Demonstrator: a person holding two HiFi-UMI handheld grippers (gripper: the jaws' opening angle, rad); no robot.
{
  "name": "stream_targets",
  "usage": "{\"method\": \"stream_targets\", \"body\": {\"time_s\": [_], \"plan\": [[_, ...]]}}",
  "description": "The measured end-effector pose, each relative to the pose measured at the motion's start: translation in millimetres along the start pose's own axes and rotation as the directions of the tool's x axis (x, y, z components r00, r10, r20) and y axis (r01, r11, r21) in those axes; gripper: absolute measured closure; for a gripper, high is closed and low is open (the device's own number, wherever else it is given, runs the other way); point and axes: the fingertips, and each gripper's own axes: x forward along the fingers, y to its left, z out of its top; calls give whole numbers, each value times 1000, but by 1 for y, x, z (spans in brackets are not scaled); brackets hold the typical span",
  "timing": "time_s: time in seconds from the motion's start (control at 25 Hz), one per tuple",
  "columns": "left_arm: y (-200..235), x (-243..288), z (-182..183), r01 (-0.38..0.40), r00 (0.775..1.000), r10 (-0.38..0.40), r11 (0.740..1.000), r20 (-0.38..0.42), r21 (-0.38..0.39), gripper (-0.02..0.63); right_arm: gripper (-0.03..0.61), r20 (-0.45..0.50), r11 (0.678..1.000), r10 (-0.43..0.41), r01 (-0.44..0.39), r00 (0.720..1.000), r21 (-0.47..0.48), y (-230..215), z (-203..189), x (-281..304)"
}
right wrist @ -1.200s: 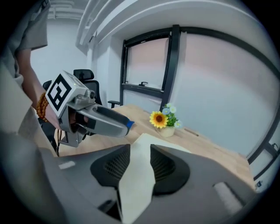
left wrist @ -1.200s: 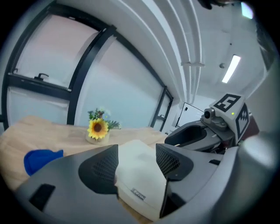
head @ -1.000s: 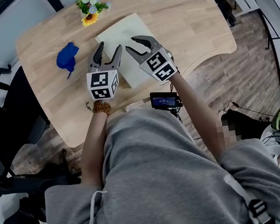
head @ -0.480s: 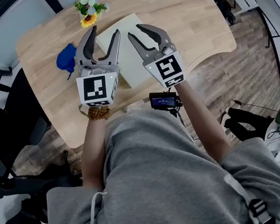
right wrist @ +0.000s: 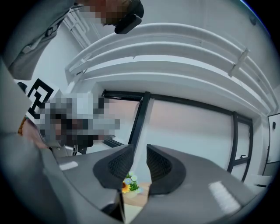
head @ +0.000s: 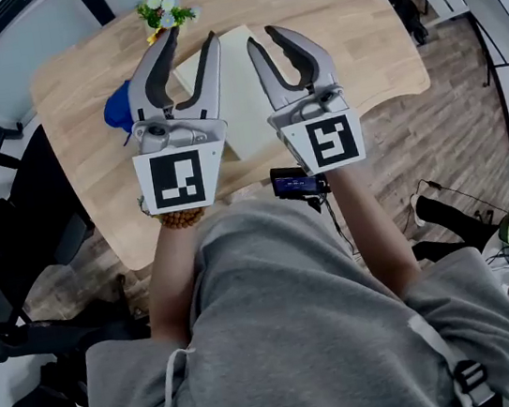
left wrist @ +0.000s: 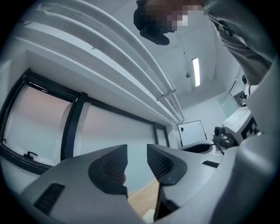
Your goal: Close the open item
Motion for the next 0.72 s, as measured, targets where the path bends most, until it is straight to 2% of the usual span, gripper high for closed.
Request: {"method": "stream_targets", "body": {"time_s": [0.08,0.28,0.4,0.72], "plan": [[-1,-1,-7,-11,1000,11,1000,-18,22,504,488,-1,1000,-18,18,1000,3,-3,-1,-4],[-1,-4,-29,-37,998,37,999,-57,4,586,530,-52,997,-71,71,996,12,-12,-23,-11],[-2,-7,-42,-40,995,39,999,-90,-6,594,563,-82,996,-84,85,993,9,-12,-31,-12],[3,-10,-71,-71,988,64,996,-144,-48,597,566,-138,997,-79,79,987,-9,-9,-55,-13]]}}
